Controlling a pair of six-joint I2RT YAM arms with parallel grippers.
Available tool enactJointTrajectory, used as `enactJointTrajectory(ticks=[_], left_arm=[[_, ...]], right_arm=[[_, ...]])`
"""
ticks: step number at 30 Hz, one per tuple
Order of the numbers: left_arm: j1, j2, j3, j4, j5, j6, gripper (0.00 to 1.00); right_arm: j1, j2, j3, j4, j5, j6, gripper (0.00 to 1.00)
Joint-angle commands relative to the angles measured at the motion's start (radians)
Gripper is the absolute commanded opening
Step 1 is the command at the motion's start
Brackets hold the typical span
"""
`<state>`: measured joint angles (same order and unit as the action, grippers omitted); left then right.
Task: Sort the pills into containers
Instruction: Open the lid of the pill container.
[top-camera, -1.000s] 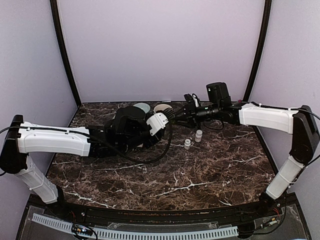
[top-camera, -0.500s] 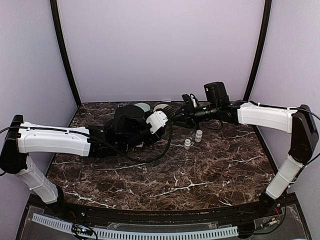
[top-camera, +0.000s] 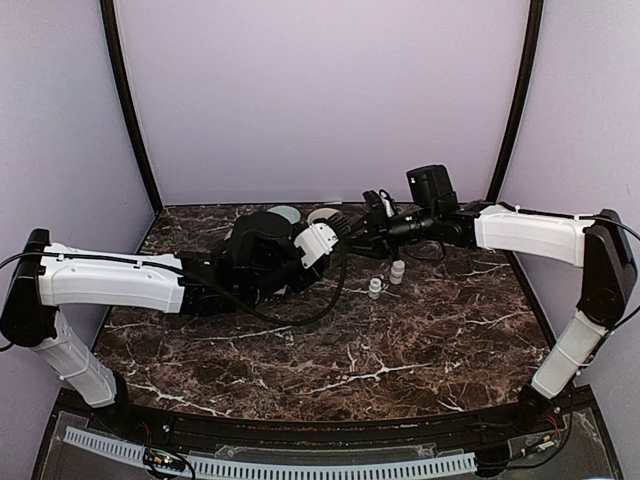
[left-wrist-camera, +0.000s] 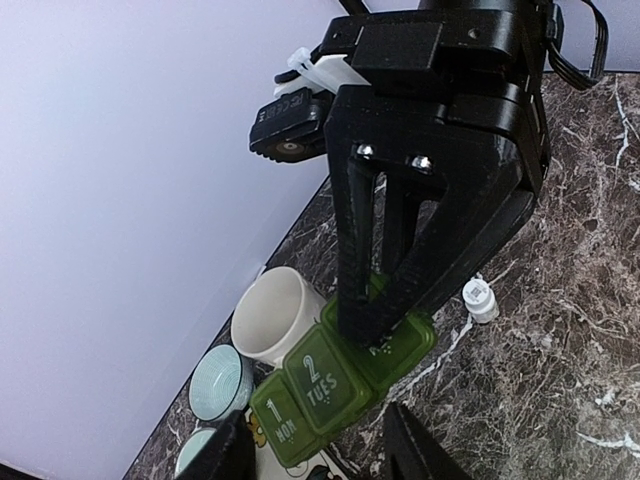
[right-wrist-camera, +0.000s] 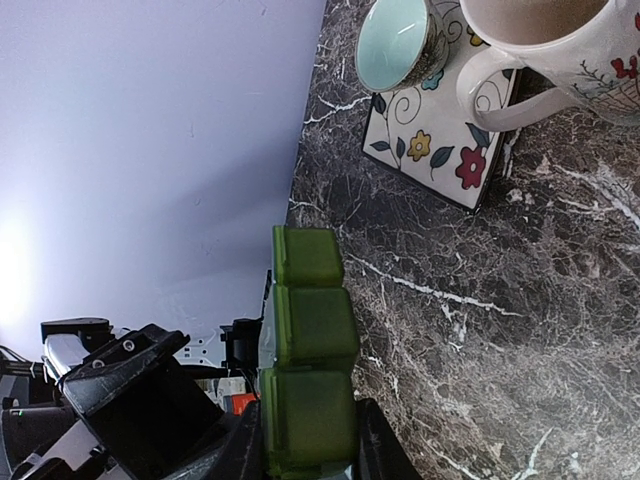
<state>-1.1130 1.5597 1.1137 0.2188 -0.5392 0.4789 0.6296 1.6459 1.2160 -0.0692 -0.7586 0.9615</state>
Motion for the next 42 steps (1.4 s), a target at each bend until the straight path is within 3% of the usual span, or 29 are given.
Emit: enactJointTrajectory(ticks=[1,16,42], left_arm=[[-0.001,-0.033,0.012,0.006,0.003,-0.006,0.47],[-0.001,-0.021,0.023,-0.054,0.013,-0.021,0.47],[0.002,0.038,0.068,-0.01,-0.078,0.064,0.47]], right_arm=[[0.007,-0.01,0.033,0.02,0.011,-0.014,0.04],[0.013,-0.02,0.037,0.013,0.014,-0.015,0.04],[0.026,-0.004,0.085,-0.12,0.035,-0.116,0.03]])
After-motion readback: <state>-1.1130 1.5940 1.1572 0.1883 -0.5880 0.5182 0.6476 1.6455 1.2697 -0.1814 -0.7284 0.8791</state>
